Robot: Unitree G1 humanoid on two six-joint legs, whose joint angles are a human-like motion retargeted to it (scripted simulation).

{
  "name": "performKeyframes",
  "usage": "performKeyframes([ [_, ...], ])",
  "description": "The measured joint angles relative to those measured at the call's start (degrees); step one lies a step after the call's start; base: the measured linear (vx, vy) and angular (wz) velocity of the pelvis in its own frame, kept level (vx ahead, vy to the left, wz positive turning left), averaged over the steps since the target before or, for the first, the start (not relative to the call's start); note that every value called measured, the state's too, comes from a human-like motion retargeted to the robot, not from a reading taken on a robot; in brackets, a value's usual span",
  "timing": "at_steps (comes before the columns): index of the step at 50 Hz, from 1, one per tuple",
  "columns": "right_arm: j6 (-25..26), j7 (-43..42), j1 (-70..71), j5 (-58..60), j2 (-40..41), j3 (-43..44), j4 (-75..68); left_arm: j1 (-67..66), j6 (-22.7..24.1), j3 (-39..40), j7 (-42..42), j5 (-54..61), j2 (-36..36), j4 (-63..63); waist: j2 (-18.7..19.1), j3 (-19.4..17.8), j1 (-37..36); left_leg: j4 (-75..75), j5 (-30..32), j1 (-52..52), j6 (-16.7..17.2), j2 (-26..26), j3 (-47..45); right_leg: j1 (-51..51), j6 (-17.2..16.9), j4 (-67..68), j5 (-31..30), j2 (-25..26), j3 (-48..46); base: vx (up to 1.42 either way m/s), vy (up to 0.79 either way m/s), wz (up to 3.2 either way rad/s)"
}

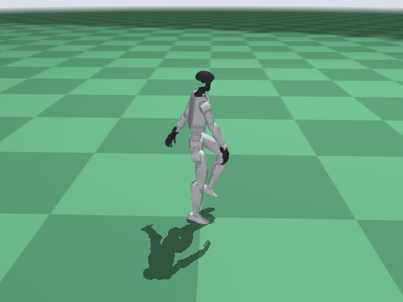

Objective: Upper body actions

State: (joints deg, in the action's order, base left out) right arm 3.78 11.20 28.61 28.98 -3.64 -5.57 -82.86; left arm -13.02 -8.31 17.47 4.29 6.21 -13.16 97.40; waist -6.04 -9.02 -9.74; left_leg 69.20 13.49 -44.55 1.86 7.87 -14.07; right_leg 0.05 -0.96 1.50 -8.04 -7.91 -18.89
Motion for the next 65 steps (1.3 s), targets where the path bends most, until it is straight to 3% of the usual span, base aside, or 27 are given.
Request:
performKeyframes([
  [2, -3.7, 3.1, 7.6, 3.2, 0.5, 4.9, 9.6, -1.8, -1.5, 1.8, 2.4, 1.6, -2.0, 0.0, -1.1, -4.7, -6.9, 12.9, -3.5, -8.8, -5.3, 12.9, -6.8, 0.6, 1.6, -1.0, 0.7, 0.6, -2.1, -0.52, -0.37, -0.78],
  [3, -6.1, 2.4, 9.8, 2.2, -0.4, 5.3, 13.7, -3.1, -1.6, 3.6, 2.2, 0.8, -2.4, 0.0, -1.6, -6.5, -9.5, 16.8, -5.3, -11.6, -7.5, 15.5, -8.6, 0.4, 2.1, -0.5, 1.1, -0.3, -2.5, -0.17, -0.17, -0.8],
  [8, -18.4, -6.4, 16.0, -3.5, -1.1, 1.2, 23.1, -10.9, -2.6, 9.9, -2.9, 4.9, -0.9, 0.0, -3.9, -6.0, -11.9, 22.0, -9.1, -20.0, -7.0, 13.2, -11.9, -3.0, 2.8, 1.5, 0.8, -3.2, 2.9, 0.09, 0.04, -0.24],
  [13, -19.5, -5.1, 12.2, -0.9, 0.5, -0.3, 25.6, -9.3, 0.6, 9.5, -5.1, 8.8, 1.3, 0.0, -1.8, -2.1, -5.7, 17.1, -7.6, -14.1, -4.1, 10.8, -9.6, -0.5, 2.5, -0.1, 1.5, -1.0, 0.9, 0.06, 0.1, 0.79],
  [15, -19.7, -4.9, 5.9, -0.5, 1.4, 0.3, 24.3, -6.4, 0.3, 5.7, -2.7, 8.2, 0.9, 0.0, -1.1, 0.9, -3.6, 8.3, -6.6, -5.6, -3.3, 7.4, -8.8, 1.2, 2.1, -1.0, 2.3, 0.0, -1.7, 0.33, 0.11, 0.94],
  [20, -16.2, -13.8, -13.9, -1.0, 2.4, 1.3, 13.8, 5.7, 1.7, -5.5, -3.9, 5.7, 1.4, 0.0, -2.5, 4.4, -0.4, -33.8, -1.0, 24.5, -2.0, -6.6, -7.5, 5.6, -0.8, 1.3, 5.5, -1.0, -4.7, 0.36, 0.13, 0.54],
  [22, -13.6, -16.1, -21.6, -0.6, 1.6, 2.8, 5.8, 10.8, 4.4, -11.2, -6.5, 4.7, 2.6, -0.7, -0.2, 5.5, 3.9, -52.6, -14.5, 37.9, -0.2, -11.0, -1.9, 7.3, -1.6, 4.8, 7.1, 2.0, -8.7, 0.5, 0.25, 0.84],
  [24, -9.2, -17.9, -26.8, 1.7, -1.2, 5.0, -4.2, 17.1, 5.7, -15.7, -7.5, 2.5, 4.4, -2.1, 2.0, 5.5, 7.7, -63.6, -20.4, 46.9, -4.1, -8.5, -11.3, 5.9, -1.5, 13.3, 1.2, 2.5, -12.1, 0.29, 0.26, 0.25],
  [25, -5.7, -18.9, -28.4, 3.5, -3.3, 6.6, -9.4, 21.7, 5.8, -17.6, -7.2, 1.2, 5.3, -2.7, 4.0, 4.8, 9.2, -68.2, -18.6, 48.4, -6.2, -8.3, -9.7, 3.7, -0.8, 20.4, -6.6, 1.9, -14.3, -0.09, 0.31, -0.35],
  [27, 2.4, -22.4, -28.9, 2.0, -7.6, 8.8, -14.5, 32.4, 7.1, -17.6, -6.5, -2.2, 6.7, -6.4, 5.7, -1.7, 11.6, -68.7, -17.1, 49.2, -4.6, -4.1, -10.4, -10.8, -0.6, 46.2, -18.0, -2.5, -5.1, -0.38, 0.34, -0.41],
  [28, 5.6, -25.2, -31.5, -0.9, -9.7, 9.3, -14.5, 37.3, 8.7, -18.2, -6.2, -3.3, 7.0, -9.1, 5.6, -3.6, 13.0, -69.2, -16.6, 48.6, -5.2, -4.3, -9.7, -19.7, 0.8, 56.3, -20.7, 0.1, 2.0, -0.49, 0.33, -0.19],
  [30, 9.1, -28.5, -35.9, -7.8, -13.8, 11.0, -14.5, 46.8, 10.5, -19.4, -2.9, -5.8, 5.0, -14.5, 5.8, -6.0, 16.8, -70.1, -16.4, 47.6, -6.3, -4.8, -14.4, -33.8, 2.7, 73.3, -14.2, -3.6, 4.0, -0.41, 0.36, 0.44],
  [32, 10.4, -26.5, -39.4, -13.4, -16.0, 12.4, -14.5, 52.6, 9.2, -19.1, -2.0, -9.1, 2.9, -20.9, 6.6, -7.0, 23.1, -69.0, -16.7, 45.0, -7.6, -4.9, -11.3, -42.7, 4.3, 81.1, -11.4, -7.6, 2.4, -0.18, 0.25, 1.2],
  [35, 8.5, -26.0, -45.3, -17.6, -17.3, 18.8, -14.5, 55.8, 12.8, -17.1, -9.2, -14.3, 1.7, -27.4, 8.2, -7.4, 26.3, -65.7, -16.7, 40.5, -8.0, -1.9, -6.4, -51.8, 4.7, 82.9, -10.5, -4.1, 2.1, -0.01, -0.01, 0.1],
  [37, 5.5, -26.6, -49.9, -21.4, -17.0, 23.5, -14.5, 56.1, 16.4, -19.6, -14.3, -13.7, 3.0, -29.1, 8.7, -5.3, 22.9, -65.3, -16.9, 39.9, -7.7, -0.8, -8.8, -54.1, 5.3, 82.3, -9.2, -2.6, 2.0, 0.19, -0.17, -0.58],
  [42, 2.3, -28.3, -53.0, -30.7, -15.8, 24.5, -14.5, 51.8, 17.4, -19.9, -12.9, -14.2, 3.7, -29.1, 6.5, -2.7, 19.6, -66.8, -17.5, 43.2, -7.0, -2.9, -10.2, -44.4, 5.7, 75.9, -9.1, -3.7, 2.1, 0.16, -0.11, -0.5],
  [48, 5.1, -22.9, -43.4, -28.0, -12.8, 15.5, -14.5, 34.5, 14.7, -18.3, -7.5, -7.3, 6.2, -18.9, 6.0, 2.0, 13.8, -66.6, -19.8, 47.3, -3.8, -4.0, -15.4, -16.7, 2.1, 45.4, -14.8, 1.4, 2.5, 0.13, -0.08, -0.77],
  [50, 6.8, -20.0, -38.4, -25.5, -10.8, 11.1, -14.5, 24.0, 12.5, -16.0, -7.0, -6.3, 7.2, -14.9, 5.9, 4.5, 11.3, -63.9, -20.6, 47.5, -1.9, -4.4, -15.7, -5.9, -2.5, 28.1, -10.1, 6.1, 7.3, 0.29, -0.15, -0.68],
  [51, 6.9, -19.3, -35.5, -23.8, -9.6, 9.3, -14.5, 18.9, 11.3, -14.2, -6.5, -5.9, 7.3, -13.3, 5.7, 5.3, 10.4, -61.3, -19.9, 47.2, -0.8, -4.4, -16.8, -1.3, -3.1, 22.0, -2.6, 4.8, 2.6, 0.17, -0.16, -0.59],
  [53, 6.5, -16.8, -26.2, -20.3, -6.4, 5.3, -14.5, 9.1, 8.5, -10.0, -4.5, -4.6, 7.0, -8.9, 3.5, 6.0, 9.5, -50.2, -9.6, 45.4, 1.7, -2.4, -23.7, 3.9, -0.8, 12.3, 7.0, 0.4, -6.7, -0.12, -0.12, -0.71],
  [55, 4.6, -13.0, -12.5, -17.9, -1.5, 4.8, -14.0, 4.2, 5.3, -5.1, -2.6, -5.5, 4.8, -4.4, 1.5, 1.4, 1.8, -22.6, 3.6, 31.2, -1.6, 6.0, -21.3, 3.4, -0.9, 9.9, 7.4, -1.1, 2.7, -0.54, -0.32, -1.98],
  [56, 3.4, -9.2, -7.4, -17.3, 0.0, 4.7, -10.0, 1.8, 4.7, -3.4, -3.3, -5.9, 3.9, -1.8, 0.7, -0.1, -1.1, -13.7, 4.7, 20.5, -2.0, 2.0, -12.4, 1.9, -0.8, 9.6, 5.9, -1.3, 6.4, -0.6, -0.46, -1.63],
  [57, 2.6, -5.4, -2.3, -16.6, 1.2, 5.0, -5.7, -0.5, 3.3, -2.3, -3.8, -6.1, 2.9, 0.0, 0.5, -1.6, -3.0, -4.8, 4.4, 10.9, -2.2, 0.4, -5.8, 0.8, -0.5, 9.3, 4.6, -1.3, 7.8, -0.53, -0.46, -0.19],
  [58, 2.2, -1.6, 2.6, -15.8, 2.2, 6.0, -0.9, -2.7, 0.5, -2.3, -3.8, -5.7, 1.9, 0.0, 1.3, -3.0, -3.2, 4.1, 1.4, 3.4, -2.0, 3.8, -4.0, 0.6, -0.1, 9.0, 3.7, -1.0, 4.9, -0.47, -0.44, -0.06],
  [60, -0.1, -1.1, 11.1, -14.0, 4.0, 8.7, 8.6, -5.7, -4.1, -1.7, -3.4, -6.7, 0.0, 0.0, 0.7, -8.4, -11.0, 17.9, -4.8, -5.9, -8.9, 17.5, -10.6, 0.3, 2.3, 9.6, 3.2, -0.2, 8.2, -0.4, -0.4, -0.95],
  [61, -2.0, -2.6, 14.2, -13.8, 3.0, 9.6, 12.0, -6.5, -4.0, -0.9, -3.1, -8.0, -0.7, 0.0, 0.8, -11.2, -13.8, 21.3, -7.9, -9.3, -10.8, 19.4, -12.1, 1.2, 2.8, 9.3, 2.8, -0.7, 8.8, -0.34, -0.3, -1.25],
  [65, -9.9, -9.9, 24.8, -18.2, -2.2, 6.2, 23.0, -11.0, -1.1, 4.8, -1.2, -12.1, -3.6, 0.0, -1.4, -17.4, -25.4, 25.3, -16.5, -24.6, -12.7, 19.5, -20.1, 0.4, 2.9, 7.7, 0.3, -6.2, 12.7, -0.12, -0.07, -0.89],
])
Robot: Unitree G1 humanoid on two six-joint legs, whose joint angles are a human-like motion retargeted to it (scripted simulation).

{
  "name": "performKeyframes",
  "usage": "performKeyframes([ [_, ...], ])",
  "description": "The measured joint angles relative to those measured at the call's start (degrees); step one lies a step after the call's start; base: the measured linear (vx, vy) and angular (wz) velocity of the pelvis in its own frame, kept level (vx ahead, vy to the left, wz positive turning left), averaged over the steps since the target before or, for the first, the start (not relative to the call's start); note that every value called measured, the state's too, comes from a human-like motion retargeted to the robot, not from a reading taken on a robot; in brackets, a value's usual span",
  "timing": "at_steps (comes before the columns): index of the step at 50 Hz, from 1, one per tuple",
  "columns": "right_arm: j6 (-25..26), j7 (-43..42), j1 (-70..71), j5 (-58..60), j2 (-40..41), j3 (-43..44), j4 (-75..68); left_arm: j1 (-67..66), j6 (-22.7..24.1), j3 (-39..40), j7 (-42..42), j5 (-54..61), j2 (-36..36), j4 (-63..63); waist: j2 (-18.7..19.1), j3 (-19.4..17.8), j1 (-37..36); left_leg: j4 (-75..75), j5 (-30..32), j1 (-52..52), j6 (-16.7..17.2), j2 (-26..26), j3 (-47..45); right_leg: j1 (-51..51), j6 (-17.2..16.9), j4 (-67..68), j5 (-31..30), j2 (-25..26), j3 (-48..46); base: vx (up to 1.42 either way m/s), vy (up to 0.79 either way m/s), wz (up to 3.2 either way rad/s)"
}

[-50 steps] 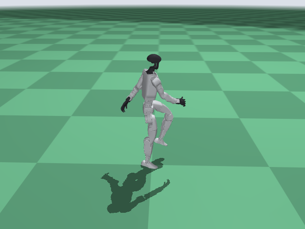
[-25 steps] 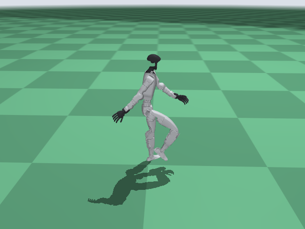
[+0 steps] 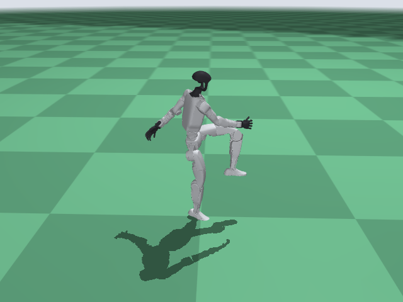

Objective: Upper body actions

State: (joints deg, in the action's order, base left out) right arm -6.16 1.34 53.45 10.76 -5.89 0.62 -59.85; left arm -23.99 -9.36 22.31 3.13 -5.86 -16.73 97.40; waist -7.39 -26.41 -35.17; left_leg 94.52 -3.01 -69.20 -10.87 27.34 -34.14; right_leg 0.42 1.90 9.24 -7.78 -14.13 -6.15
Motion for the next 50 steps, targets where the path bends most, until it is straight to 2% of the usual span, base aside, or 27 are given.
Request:
performKeyframes([
  [2, -2.9, -1.0, 2.4, -1.5, -1.2, -3.2, 2.5, -1.8, -2.1, 2.6, -2.0, 2.9, 0.2, 0.0, -2.8, 0.4, -0.4, -1.5, -1.6, -4.5, 1.0, -2.1, -3.1, -1.7, -0.4, 0.2, -0.1, -3.2, -0.1, 0.09, 0.09, 0.18],
  [5, -6.5, -2.5, 3.7, 0.6, -0.3, -5.6, 4.3, -1.8, -3.8, 5.3, -5.4, 10.7, 1.9, 0.0, -3.9, 2.0, 1.4, -1.7, -2.6, -3.9, 2.4, -2.0, -4.8, -2.0, -0.3, 0.8, 0.2, -3.5, -0.5, 0.09, 0.07, 0.35],
  [8, -8.5, -4.7, 2.2, 1.6, -0.1, -7.1, 4.5, 0.9, -2.1, 6.3, -3.9, 14.1, 3.8, -0.6, -4.5, 5.7, 3.4, -1.9, -0.5, 3.5, 4.3, -1.0, -5.1, -1.7, -0.7, -1.3, -0.3, -2.5, -1.9, -0.01, 0.01, 0.5],
  [10, -12.0, -7.4, -1.1, 5.9, 0.4, -6.8, 3.7, 5.9, 0.0, 5.0, 0.0, 15.7, 4.7, -0.7, -2.6, 8.2, 6.2, -3.3, 2.1, 9.1, 6.8, -0.4, -0.5, -0.2, -0.5, -2.9, -0.2, 0.4, -5.6, -0.01, -0.01, 0.79],
  [12, -12.2, -8.2, -5.1, 9.8, 0.9, -6.0, 1.5, 9.2, 1.0, 1.9, 2.0, 15.2, 5.6, -2.5, -1.7, 11.1, 8.3, -10.5, 4.3, 18.0, 7.2, -2.6, 0.3, 0.7, -0.9, -4.3, 0.0, 1.7, -7.6, 0.01, 0.09, 0.81],
  [15, -10.0, -6.7, -14.3, 15.9, 1.7, -5.0, -4.8, 14.6, 4.0, -5.0, 0.6, 13.1, 6.9, -5.2, -2.1, 15.7, 13.0, -32.7, 7.7, 37.2, 7.0, -12.1, -1.7, 2.0, -2.3, -4.8, 1.8, 1.7, -9.8, 0.2, 0.17, 0.97],
  [18, -5.2, -5.1, -28.9, 22.9, 2.4, -4.7, -11.9, 18.2, 7.4, -15.4, -5.1, 14.3, 7.1, -4.3, 2.0, 23.9, 22.5, -62.9, 11.4, 54.9, 9.4, -25.5, 9.1, 5.0, -3.6, -2.9, 5.5, 6.9, -15.7, 0.62, 0.39, 1.47],
  [19, -3.3, -5.7, -34.9, 24.8, 2.3, -4.7, -14.2, 20.0, 7.9, -19.2, -6.0, 15.0, 7.5, -4.1, 3.8, 26.5, 26.5, -71.4, 4.6, 60.3, 10.3, -27.1, 10.2, 5.3, -4.2, -0.8, 6.2, 8.8, -17.7, 0.8, 0.4, 1.84],
  [20, -1.5, -6.6, -41.2, 26.6, 2.1, -4.7, -16.5, 22.0, 8.4, -22.9, -6.6, 15.7, 8.0, -3.9, 5.4, 28.9, 30.6, -79.1, -6.3, 65.7, 10.8, -27.3, 9.0, 5.4, -4.9, 1.9, 6.6, 10.4, -19.7, 0.71, 0.39, 1.99],
  [21, 0.0, -8.1, -45.5, 27.3, 1.3, -4.1, -19.3, 25.2, 8.3, -25.1, -6.5, 16.5, 8.3, -4.4, 7.0, 30.1, 35.4, -84.4, -6.2, 69.5, 8.9, -25.4, 0.9, 4.6, -5.2, 7.0, 1.0, 10.3, -25.7, 0.44, 0.37, 2.1],
  [22, 2.1, -9.8, -48.4, 27.5, 0.5, -2.9, -22.5, 30.0, 8.2, -26.3, -6.2, 16.0, 8.4, -6.0, 8.5, 29.2, 39.8, -87.7, -5.4, 71.1, 7.7, -23.4, -1.7, 1.2, -5.1, 15.6, -6.3, 9.0, -28.7, -0.17, 0.35, 2.11],
  [23, 5.4, -11.9, -48.3, 26.7, -0.7, -0.2, -26.8, 37.6, 7.7, -25.3, -5.1, 13.3, 7.9, -9.6, 9.9, 24.3, 43.6, -86.7, -3.4, 68.7, 8.3, -21.1, 6.6, -7.2, -4.6, 31.2, -16.9, 5.4, -25.8, -0.65, 0.23, 1.31],
  [24, 8.1, -13.9, -49.1, 24.6, -2.0, 2.0, -31.3, 44.3, 8.1, -24.6, -4.5, 9.8, 7.3, -13.8, 10.0, 20.1, 44.6, -87.0, -1.3, 67.8, 8.4, -19.6, 9.4, -17.2, -4.5, 44.3, -20.6, 7.1, -17.9, -0.94, 0.1, 0.23],
  [25, 10.5, -15.8, -50.3, 21.9, -3.2, 3.9, -35.9, 50.5, 8.9, -24.1, -4.2, 5.9, 6.6, -18.4, 9.4, 16.2, 44.3, -88.0, 0.9, 67.7, 8.2, -18.5, 9.3, -27.8, -4.7, 56.2, -21.0, 11.4, -7.4, -0.8, 0.13, -0.79],
  [27, 14.8, -14.6, -54.8, 17.5, -6.3, 8.5, -37.6, 63.4, 10.2, -26.0, -4.1, 0.9, 4.0, -24.8, 7.3, 10.3, 43.8, -88.0, -1.2, 68.1, 5.0, -23.4, 5.9, -43.9, 0.9, 76.0, -15.3, 3.5, -5.5, -0.69, 0.39, 0.11],
  [28, 17.6, -12.7, -57.2, 15.5, -7.3, 9.8, -37.6, 68.1, 10.0, -25.9, -5.7, -1.0, 2.6, -28.6, 8.8, 7.2, 48.4, -87.6, -1.2, 67.5, 4.2, -22.7, 8.1, -48.9, 1.7, 81.5, -13.2, -0.3, -7.8, -0.61, 0.51, 1.77],
  [30, 22.6, -10.4, -61.1, 12.2, -9.2, 9.8, -37.6, 73.7, 10.5, -23.3, -10.9, -2.7, 0.5, -33.5, 11.4, 2.2, 54.0, -85.9, -0.9, 65.5, 3.5, -19.6, 10.8, -56.4, 4.0, 85.4, -10.5, 0.1, -10.8, -0.36, 0.34, 1.28],
  [32, 24.9, -10.3, -67.6, 9.6, -11.5, 9.8, -37.6, 76.3, 13.6, -21.0, -15.8, -2.0, 0.1, -36.3, 14.4, 1.5, 58.0, -84.8, -0.7, 63.0, 3.6, -16.0, 13.0, -64.9, 5.8, 84.6, -8.8, 4.4, -14.9, 0.12, -0.01, 0.0],
  [35, 24.8, -13.3, -79.1, 6.6, -13.7, 13.2, -37.6, 74.6, 16.9, -20.4, -15.0, 1.1, 0.8, -39.7, 15.8, 7.3, 58.1, -85.5, -0.2, 61.2, 3.4, -15.0, 10.7, -72.2, 8.5, 82.2, -7.2, 5.4, -17.1, 0.45, -0.13, -0.47],
  [37, 23.8, -14.9, -83.0, 3.5, -12.6, 16.7, -37.6, 73.4, 17.1, -21.6, -14.0, 0.9, 3.7, -39.8, 15.8, 10.1, 54.9, -86.2, -0.2, 61.7, 3.5, -15.8, 10.2, -68.8, 9.4, 80.5, -5.7, 4.2, -18.2, 0.32, -0.16, -0.35],
  [40, 21.5, -16.1, -85.1, -3.4, -10.3, 18.0, -37.6, 69.9, 17.0, -23.9, -13.6, 1.6, 6.1, -37.6, 11.7, 13.2, 50.3, -88.5, -0.1, 64.9, 3.3, -20.2, 9.3, -57.6, 6.5, 77.8, -7.5, 2.8, -15.1, 0.2, -0.21, -0.36],
  [42, 20.3, -15.4, -83.2, -3.9, -9.5, 17.5, -37.6, 66.1, 16.5, -24.5, -13.4, 2.2, 7.3, -35.1, 10.7, 16.3, 48.0, -89.6, 0.0, 65.1, 4.6, -21.2, 7.7, -46.6, 6.6, 72.5, -8.5, 1.1, -16.3, 0.13, -0.15, -0.72],
  [45, 19.6, -11.6, -75.0, -1.2, -8.1, 12.9, -37.6, 54.7, 18.0, -26.3, -13.4, 6.7, 7.7, -27.3, 7.2, 18.6, 44.2, -91.5, -1.4, 70.4, 6.5, -23.8, 1.3, -25.3, 2.7, 54.9, -12.8, 3.3, -13.5, 0.12, 0.04, -1.28],
  [47, 20.4, -8.1, -69.3, 2.4, -6.4, 8.7, -37.6, 44.1, 22.7, -26.0, -16.7, 11.9, 8.5, -21.7, 6.4, 22.1, 43.7, -90.1, -2.1, 70.9, 8.3, -23.6, -1.8, -12.4, -1.3, 35.9, -14.4, 8.1, -10.0, 0.17, -0.12, -0.49],
  [48, 20.5, -6.3, -66.5, 3.9, -5.3, 6.7, -37.6, 38.0, 24.7, -24.8, -18.5, 13.5, 9.9, -18.4, 6.0, 23.9, 44.0, -87.8, -2.8, 70.1, 9.1, -23.9, -1.6, -5.6, -7.1, 23.5, -9.5, 12.4, -5.4, 0.21, -0.12, -0.05],
  [49, 20.1, -4.5, -63.6, 5.2, -4.3, 4.7, -37.6, 32.3, 25.2, -23.3, -19.8, 14.7, 10.7, -14.3, 5.4, 25.6, 43.1, -82.8, -1.2, 68.4, 10.4, -23.3, -2.1, 0.8, -8.0, 14.0, -1.0, 11.6, -11.8, 0.22, -0.12, -0.13],
  [50, 19.4, -2.7, -60.7, 6.5, -3.4, 2.8, -37.6, 26.7, 25.1, -21.7, -20.8, 15.7, 11.3, -9.6, 4.8, 27.2, 41.7, -76.5, 1.4, 66.1, 12.1, -22.4, -2.8, 7.0, -6.5, 6.0, 9.4, 8.2, -23.7, 0.14, -0.17, -0.4],
])
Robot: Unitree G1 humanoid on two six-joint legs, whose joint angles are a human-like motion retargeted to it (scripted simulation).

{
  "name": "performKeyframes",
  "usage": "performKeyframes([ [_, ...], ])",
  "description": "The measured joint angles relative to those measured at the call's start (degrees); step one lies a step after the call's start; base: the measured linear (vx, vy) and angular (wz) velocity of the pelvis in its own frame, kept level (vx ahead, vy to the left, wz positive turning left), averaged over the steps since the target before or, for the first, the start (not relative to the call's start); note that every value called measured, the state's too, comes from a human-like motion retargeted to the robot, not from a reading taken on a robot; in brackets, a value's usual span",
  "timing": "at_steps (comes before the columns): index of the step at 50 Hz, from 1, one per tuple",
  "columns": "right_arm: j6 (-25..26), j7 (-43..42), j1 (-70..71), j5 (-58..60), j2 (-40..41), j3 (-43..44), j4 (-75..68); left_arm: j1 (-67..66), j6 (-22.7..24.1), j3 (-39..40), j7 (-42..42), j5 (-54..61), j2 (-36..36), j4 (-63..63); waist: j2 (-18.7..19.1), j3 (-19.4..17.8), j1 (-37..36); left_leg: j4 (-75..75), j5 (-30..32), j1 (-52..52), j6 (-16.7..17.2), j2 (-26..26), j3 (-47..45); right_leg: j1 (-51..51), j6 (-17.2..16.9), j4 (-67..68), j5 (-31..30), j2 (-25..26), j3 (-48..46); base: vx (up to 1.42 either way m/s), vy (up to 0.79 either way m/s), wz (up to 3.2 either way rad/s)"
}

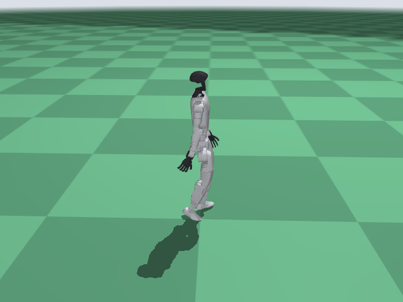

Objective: Upper body actions

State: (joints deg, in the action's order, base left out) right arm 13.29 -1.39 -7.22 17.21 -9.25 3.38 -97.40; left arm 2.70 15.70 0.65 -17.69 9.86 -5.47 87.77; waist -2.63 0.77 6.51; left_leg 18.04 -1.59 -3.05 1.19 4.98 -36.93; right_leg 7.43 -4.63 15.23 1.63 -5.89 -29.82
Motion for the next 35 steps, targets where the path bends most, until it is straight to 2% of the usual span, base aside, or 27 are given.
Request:
performKeyframes([
  [1, -0.8, 1.5, 3.1, 0.6, 1.1, -1.7, 0.0, -3.0, -1.5, 1.5, -0.9, 0.7, -0.9, 3.8, -1.8, 1.0, -1.6, 9.8, 6.9, -4.1, -0.3, 2.2, -2.1, -0.3, 1.1, -3.4, 0.7, -1.3, 0.6, 0.01, -0.25, -1.07],
  [2, -1.6, 3.3, 7.1, 1.3, 2.3, -3.4, 0.7, -6.2, -3.3, 3.9, -2.8, 1.3, -1.7, 7.1, -2.6, 1.4, -5.7, 21.6, 13.8, -10.9, -1.3, 6.7, -1.7, -1.6, 1.5, -5.7, 0.6, -1.4, 4.6, -0.22, -0.37, -2.89],
  [3, -2.3, 5.8, 12.8, 2.3, 3.9, -5.3, 2.6, -9.6, -5.7, 8.5, -6.4, 1.5, -2.5, 9.0, -1.5, 0.5, -14.9, 37.6, 20.7, -23.2, -3.6, 15.8, 4.0, -4.8, 0.6, -5.5, -1.0, 1.0, 15.5, -0.42, -0.41, -3.2],
  [4, -3.3, 8.3, 18.0, 3.9, 4.5, -6.7, 5.1, -12.5, -7.6, 12.7, -7.8, 2.3, -2.5, 9.6, -2.1, -1.7, -18.1, 46.7, 21.2, -32.8, -3.6, 14.4, 10.9, -6.2, 0.1, -5.7, -2.7, 0.9, 20.8, -0.6, -0.39, -2.11],
  [5, -4.4, 10.7, 22.9, 5.8, 4.5, -7.9, 7.8, -15.3, -9.1, 16.8, -8.2, 3.5, -2.2, 9.6, -3.5, -4.6, -18.3, 52.4, 18.5, -41.0, -2.6, 7.6, 18.5, -6.7, -0.3, -5.9, -4.5, -0.6, 23.2, -0.6, -0.41, -1.31],
  [6, -5.8, 12.8, 28.1, 8.3, 4.4, -8.0, 10.8, -16.6, -11.4, 20.3, -5.0, 5.2, -3.3, 9.6, -3.1, -8.1, -23.6, 61.3, 16.8, -45.2, -4.9, 19.3, 17.0, -6.4, 2.5, -5.5, -4.4, 1.5, 23.0, -0.57, -0.48, -1.7],
  [7, -7.2, 14.1, 32.9, 10.5, 4.0, -7.9, 13.8, -17.7, -13.5, 23.3, -1.8, 6.5, -4.2, 9.6, -3.3, -11.9, -27.8, 68.8, 14.7, -49.1, -7.6, 28.1, 15.6, -6.0, 4.4, -5.1, -4.3, 2.3, 23.1, -0.54, -0.56, -2.12],
  [8, -8.5, 14.0, 36.7, 12.0, 3.0, -7.6, 17.2, -18.6, -14.9, 25.3, 1.4, 7.1, -4.9, 9.6, -4.3, -16.0, -29.9, 73.6, 11.7, -52.4, -11.0, 31.1, 14.7, -5.1, 4.8, -4.5, -4.2, 0.8, 23.8, -0.58, -0.5, -1.07],
  [10, -11.5, 12.2, 44.5, 13.4, -0.1, -7.6, 23.0, -19.3, -17.0, 29.7, 7.2, 6.1, -6.4, 9.5, -5.8, -21.6, -34.3, 79.4, 4.8, -61.5, -15.5, 29.7, 13.8, -5.7, 4.9, -4.9, -5.2, -1.6, 26.2, -0.51, -0.35, -0.54],
  [12, -15.5, 9.3, 48.6, 13.6, -3.2, -7.9, 27.4, -21.6, -20.2, 31.5, 11.4, 5.0, -7.8, 9.6, -7.5, -22.8, -38.6, 80.7, 0.6, -66.2, -16.0, 28.4, 11.4, -7.5, 5.9, -5.1, -5.9, -3.3, 28.9, 0.03, -0.11, -0.63],
  [15, -21.1, 5.0, 48.9, 15.7, -3.5, -6.9, 31.8, -27.4, -25.0, 31.3, 11.5, 7.4, -9.1, 9.6, -10.0, -17.9, -39.5, 80.4, -0.8, -68.7, -15.9, 26.8, 6.2, -10.5, 5.5, -4.8, -6.0, -6.5, 29.1, 0.4, 0.35, 0.26],
  [18, -23.2, 2.8, 47.0, 13.6, -0.5, -8.7, 35.8, -28.2, -23.2, 32.4, 9.7, 10.5, -8.4, 9.6, -10.2, -11.7, -34.3, 80.0, 1.0, -66.5, -13.9, 27.1, 5.9, -11.1, 5.2, -6.0, -6.2, -5.0, 27.7, 0.21, 0.2, 0.73],
  [20, -23.7, 2.4, 46.4, 11.9, 1.5, -8.4, 36.7, -26.1, -22.4, 31.8, 10.5, 10.4, -7.4, 8.4, -9.2, -8.2, -31.7, 78.5, 1.9, -59.4, -12.6, 29.2, 3.5, -11.0, 4.7, -8.3, -6.7, -3.8, 26.3, -0.16, 0.1, 0.76],
  [22, -25.0, 4.1, 43.9, 5.7, 2.4, -9.8, 38.8, -20.8, -22.0, 30.8, 12.8, 9.5, -6.2, 7.3, -5.9, -7.1, -27.1, 73.6, 5.2, -54.4, -7.6, 27.0, 8.7, -7.9, 5.1, -11.3, -7.0, -0.4, 21.0, -0.04, 0.02, 1.14],
  [23, -25.1, 4.9, 42.5, 5.1, 3.7, -9.7, 38.5, -19.2, -21.5, 29.7, 13.7, 9.0, -5.6, 6.2, -5.2, -4.8, -26.0, 68.4, 5.4, -48.2, -5.9, 26.1, 7.2, -8.8, 4.4, -11.8, -7.1, 0.6, 20.0, 0.08, 0.11, 1.03],
  [25, -26.0, 11.4, 36.4, 3.1, 4.6, -9.1, 39.6, -15.2, -20.5, 25.7, 15.1, 8.3, -4.8, 4.4, -5.7, -3.9, -22.4, 54.9, 8.1, -36.1, -3.8, 18.4, 4.3, -6.6, 3.0, -11.8, -5.8, -1.5, 15.5, 0.21, 0.1, 1.47],
  [27, -25.5, 18.1, 27.3, 7.0, 4.8, -6.1, 39.3, -11.3, -17.8, 19.8, 13.0, 7.1, -3.6, 3.0, -4.8, 0.0, -17.8, 29.7, 11.3, -21.5, -2.0, 6.8, 4.7, -4.9, 0.7, -10.6, -3.4, -1.2, 11.0, 0.51, 0.21, 1.95],
  [28, -25.4, 19.5, 22.6, 9.7, 4.7, -5.0, 38.8, -9.9, -16.8, 17.0, 12.5, 6.5, -3.1, 2.9, -3.4, 1.9, -15.1, 18.0, 9.5, -16.1, -0.2, 1.6, 8.7, -4.0, -0.2, -9.7, -2.3, 0.1, 8.9, 0.68, 0.27, 2.23],
  [29, -25.1, 18.8, 17.7, 12.4, 4.6, -4.7, 37.7, -8.3, -16.1, 14.4, 12.4, 6.0, -2.7, 3.0, -2.3, 3.9, -11.2, 8.5, 1.7, -10.0, 0.4, -0.8, 8.7, -3.6, -1.1, -7.6, -1.8, 0.9, 5.8, 0.75, 0.3, 2.57],
  [30, -24.8, 16.9, 12.6, 15.1, 4.4, -4.8, 36.3, -6.7, -15.6, 11.8, 12.4, 5.5, -2.2, 3.2, -1.2, 5.8, -6.6, 0.0, -9.1, -3.6, 0.5, -1.9, 6.7, -3.5, -2.1, -5.0, -1.4, 1.4, 2.0, 0.74, 0.33, 2.29],
  [31, -22.8, 12.1, 9.1, 17.0, 4.3, -5.3, 32.4, -5.0, -15.8, 10.3, 13.3, 5.2, -1.7, 3.1, 0.7, 7.4, -3.0, -6.6, -7.8, -0.9, -1.6, -1.6, 2.3, -5.8, -2.2, 1.8, -7.5, 0.4, -1.8, 0.56, 0.31, 1.59],
  [32, -19.9, 7.2, 7.0, 18.4, 4.1, -5.5, 27.9, -2.3, -16.1, 9.0, 14.4, 4.9, -1.5, 2.7, 2.3, 7.6, -0.1, -10.6, -6.6, 0.3, -2.6, -0.4, -0.2, -10.3, -2.7, 10.6, -13.7, -0.8, -1.9, 0.05, 0.24, 0.42],
  [33, -15.6, 2.0, 7.8, 18.6, 3.8, -4.9, 22.3, 2.3, -17.0, 8.1, 16.3, 4.6, -1.8, 1.6, 3.5, 5.1, 1.4, -9.5, -5.2, -1.4, -1.4, 2.6, 1.4, -18.9, -4.1, 23.5, -20.5, -2.1, 5.3, -0.43, 0.17, -0.36],
  [34, -11.2, -2.3, 8.8, 17.6, 3.5, -4.4, 16.9, 6.3, -17.1, 7.3, 17.0, 3.7, -2.1, -0.6, 4.2, 1.0, 1.4, -8.4, -3.8, -2.7, -1.2, 4.7, 5.1, -25.1, -4.1, 33.8, -22.2, -1.0, 10.8, -0.76, 0.11, -1.04],
  [35, -6.7, -6.2, 10.0, 15.8, 3.2, -3.9, 11.7, 10.0, -16.9, 6.6, 17.2, 2.5, -2.5, -3.4, 4.7, -3.8, 0.8, -7.3, -2.2, -3.9, -1.5, 6.3, 10.1, -30.1, -3.6, 42.8, -21.4, 1.3, 15.4, -0.79, 0.17, -1.17],
])
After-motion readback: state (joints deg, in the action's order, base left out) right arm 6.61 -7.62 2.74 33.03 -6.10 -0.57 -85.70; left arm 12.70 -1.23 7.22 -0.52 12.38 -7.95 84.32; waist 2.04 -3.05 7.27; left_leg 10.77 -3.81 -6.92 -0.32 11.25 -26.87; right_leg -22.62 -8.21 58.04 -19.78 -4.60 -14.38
